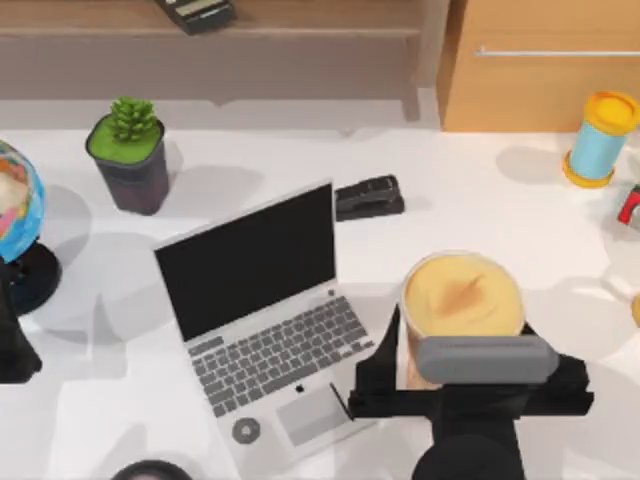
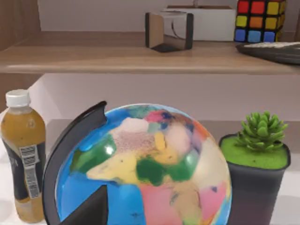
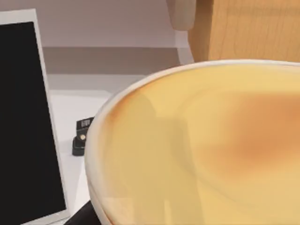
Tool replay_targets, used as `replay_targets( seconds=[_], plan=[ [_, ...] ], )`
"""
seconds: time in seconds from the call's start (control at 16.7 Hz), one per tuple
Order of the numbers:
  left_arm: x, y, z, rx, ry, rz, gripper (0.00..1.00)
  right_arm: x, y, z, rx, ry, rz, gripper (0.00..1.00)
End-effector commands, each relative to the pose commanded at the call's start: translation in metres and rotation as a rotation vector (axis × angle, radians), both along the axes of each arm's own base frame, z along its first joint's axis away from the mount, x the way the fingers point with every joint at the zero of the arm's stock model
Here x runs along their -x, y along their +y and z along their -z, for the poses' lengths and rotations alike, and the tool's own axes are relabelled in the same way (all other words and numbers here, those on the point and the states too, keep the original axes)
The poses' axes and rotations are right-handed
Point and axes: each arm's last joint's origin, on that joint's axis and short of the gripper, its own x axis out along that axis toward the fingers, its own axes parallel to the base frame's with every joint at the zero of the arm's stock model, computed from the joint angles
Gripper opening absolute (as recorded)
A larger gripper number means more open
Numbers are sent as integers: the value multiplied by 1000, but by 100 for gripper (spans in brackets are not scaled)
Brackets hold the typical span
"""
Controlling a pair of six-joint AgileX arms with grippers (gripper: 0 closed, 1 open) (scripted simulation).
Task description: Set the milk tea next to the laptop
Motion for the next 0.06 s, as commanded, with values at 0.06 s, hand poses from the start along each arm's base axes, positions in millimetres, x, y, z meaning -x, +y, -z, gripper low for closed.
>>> replay_targets(
  seconds=[0.06],
  plan=[
    [0,0,0,0,0,0,100,0,0,0,0,0,0,100]
  ],
)
